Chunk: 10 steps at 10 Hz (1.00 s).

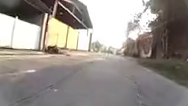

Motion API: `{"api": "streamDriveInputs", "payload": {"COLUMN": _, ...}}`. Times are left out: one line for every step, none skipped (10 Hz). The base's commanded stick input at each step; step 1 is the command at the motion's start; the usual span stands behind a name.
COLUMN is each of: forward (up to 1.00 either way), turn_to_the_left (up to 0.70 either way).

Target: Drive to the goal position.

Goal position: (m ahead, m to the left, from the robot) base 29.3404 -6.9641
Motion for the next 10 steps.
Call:
{"api": "streamDriveInputs", "payload": {"forward": 1.00, "turn_to_the_left": 0.40}}
{"api": "streamDriveInputs", "payload": {"forward": 1.00, "turn_to_the_left": 0.40}}
{"api": "streamDriveInputs", "payload": {"forward": 1.00, "turn_to_the_left": 0.03}}
{"api": "streamDriveInputs", "payload": {"forward": 1.00, "turn_to_the_left": 0.00}}
{"api": "streamDriveInputs", "payload": {"forward": 1.00, "turn_to_the_left": 0.00}}
{"api": "streamDriveInputs", "payload": {"forward": 1.00, "turn_to_the_left": 0.00}}
{"api": "streamDriveInputs", "payload": {"forward": 1.00, "turn_to_the_left": 0.00}}
{"api": "streamDriveInputs", "payload": {"forward": 1.00, "turn_to_the_left": 0.00}}
{"api": "streamDriveInputs", "payload": {"forward": 1.00, "turn_to_the_left": 0.00}}
{"api": "streamDriveInputs", "payload": {"forward": 1.00, "turn_to_the_left": 0.00}}
